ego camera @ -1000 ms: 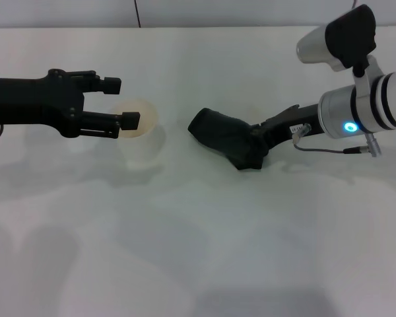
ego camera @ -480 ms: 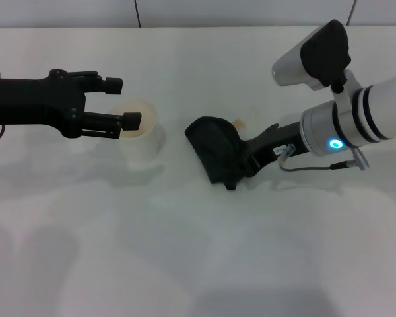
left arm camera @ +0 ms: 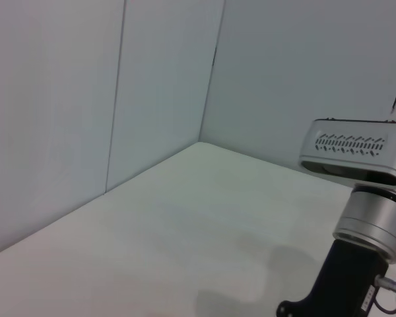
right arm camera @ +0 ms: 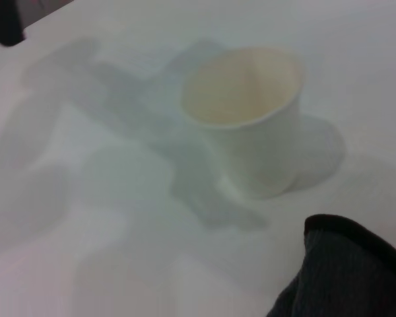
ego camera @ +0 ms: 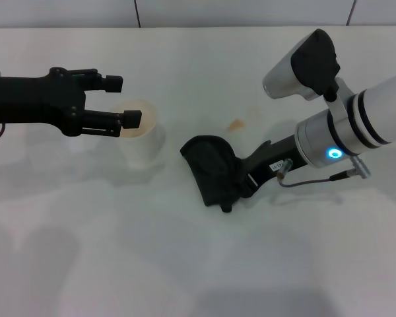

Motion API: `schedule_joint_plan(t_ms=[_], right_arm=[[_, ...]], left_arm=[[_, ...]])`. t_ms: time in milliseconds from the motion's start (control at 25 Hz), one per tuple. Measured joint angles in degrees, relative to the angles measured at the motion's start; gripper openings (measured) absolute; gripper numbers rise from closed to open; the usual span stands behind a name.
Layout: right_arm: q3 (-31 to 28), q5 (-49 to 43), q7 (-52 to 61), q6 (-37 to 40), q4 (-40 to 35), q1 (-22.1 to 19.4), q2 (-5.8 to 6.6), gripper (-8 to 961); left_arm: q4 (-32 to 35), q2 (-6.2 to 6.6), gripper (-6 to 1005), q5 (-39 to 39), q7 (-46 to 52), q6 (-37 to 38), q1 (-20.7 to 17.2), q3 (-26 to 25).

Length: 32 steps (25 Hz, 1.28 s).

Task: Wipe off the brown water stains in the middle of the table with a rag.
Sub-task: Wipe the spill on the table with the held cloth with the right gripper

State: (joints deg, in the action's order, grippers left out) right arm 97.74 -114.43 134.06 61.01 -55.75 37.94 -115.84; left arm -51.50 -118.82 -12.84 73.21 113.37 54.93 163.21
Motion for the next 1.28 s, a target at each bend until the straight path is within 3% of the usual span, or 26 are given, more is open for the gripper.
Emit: schedule_joint_plan(t_ms=[320, 1280], right_arm=[[-0.42, 0.00, 0.04, 0.62, -0.74, 0.02, 0.06, 71], [-1.89, -0.69, 2.39, -13.52, 6.81, 2.48, 0.36, 71]], left_arm=[[-0.13, -0.04, 875, -0.03, 0.05, 0.03, 0.00, 0.00], [0.08, -0.09, 874, -0.27, 0.10, -0.10, 0.00, 0.00]])
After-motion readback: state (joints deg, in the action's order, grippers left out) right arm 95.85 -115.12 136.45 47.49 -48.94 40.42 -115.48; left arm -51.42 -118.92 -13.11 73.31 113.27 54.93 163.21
